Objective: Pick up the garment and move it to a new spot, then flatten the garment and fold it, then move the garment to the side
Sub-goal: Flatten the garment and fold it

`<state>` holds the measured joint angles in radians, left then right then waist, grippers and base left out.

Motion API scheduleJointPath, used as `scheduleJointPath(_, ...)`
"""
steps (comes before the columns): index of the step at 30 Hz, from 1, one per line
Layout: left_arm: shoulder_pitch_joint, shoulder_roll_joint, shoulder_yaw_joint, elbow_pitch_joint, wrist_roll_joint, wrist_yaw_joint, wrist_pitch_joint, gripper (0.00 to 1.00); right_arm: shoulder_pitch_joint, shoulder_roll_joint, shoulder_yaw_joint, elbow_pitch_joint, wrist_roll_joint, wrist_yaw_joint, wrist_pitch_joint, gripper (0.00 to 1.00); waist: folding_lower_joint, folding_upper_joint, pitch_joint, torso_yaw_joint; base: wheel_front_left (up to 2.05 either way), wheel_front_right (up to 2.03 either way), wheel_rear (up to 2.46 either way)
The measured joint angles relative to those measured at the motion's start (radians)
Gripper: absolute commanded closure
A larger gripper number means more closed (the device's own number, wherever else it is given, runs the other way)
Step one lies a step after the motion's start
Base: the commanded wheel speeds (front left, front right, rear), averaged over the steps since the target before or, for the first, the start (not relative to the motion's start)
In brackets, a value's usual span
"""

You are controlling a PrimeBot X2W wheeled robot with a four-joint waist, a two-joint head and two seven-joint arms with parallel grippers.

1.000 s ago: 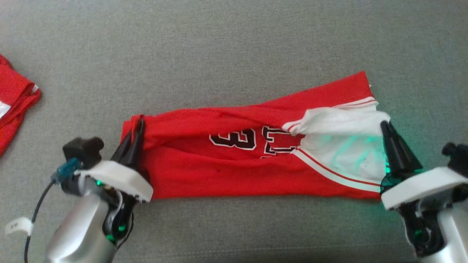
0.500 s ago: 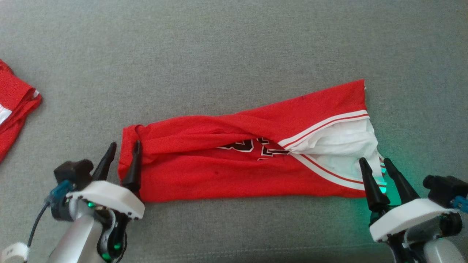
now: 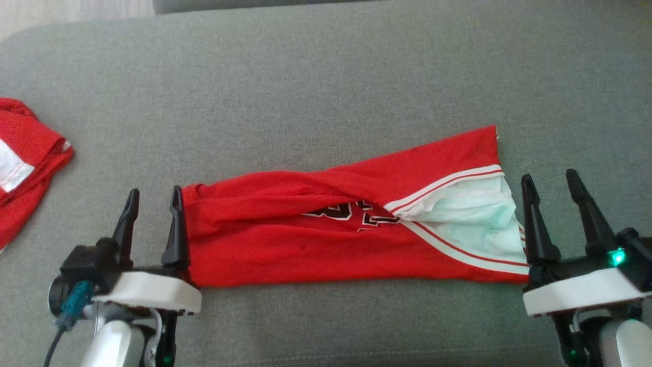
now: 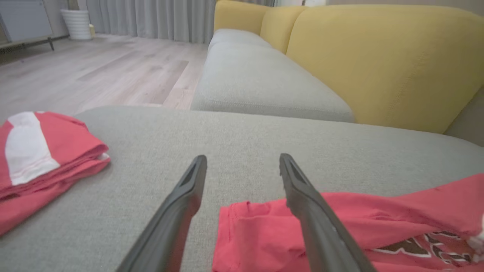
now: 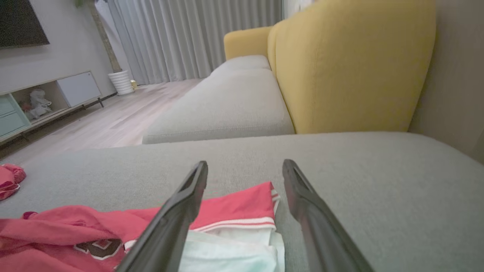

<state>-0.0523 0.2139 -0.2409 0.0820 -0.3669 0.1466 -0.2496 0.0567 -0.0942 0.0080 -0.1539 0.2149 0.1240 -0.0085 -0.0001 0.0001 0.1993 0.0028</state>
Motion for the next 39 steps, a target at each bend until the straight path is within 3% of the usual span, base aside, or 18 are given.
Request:
scheduleJointPath(10, 0.071, 0.002, -0.025, -0.049, 0.061, 0.01, 0.001, 0.0, 0.031, 0.019, 0.0, -0.049, -0.05, 0.0, 0.047, 0.0, 0.0, 0.0, -0.06, -0.003, 0.0, 0.0, 0.0)
scheduleJointPath(29, 0.09, 0.003, -0.043, -0.055, 0.064, 0.021, 0.011, 0.0, 0.06, 0.035, -0.01, -0.047, -0.049, 0.0, 0.067, 0.0, 0.0, 0.0, -0.078, 0.002, 0.0, 0.0, 0.0)
scheduleJointPath(39, 0.081, 0.003, -0.06, -0.058, 0.063, 0.021, 0.011, 0.0, 0.036, 0.038, -0.051, 0.06, -0.03, 0.0, 0.066, 0.0, 0.0, 0.0, -0.041, 0.021, 0.0, 0.0, 0.0)
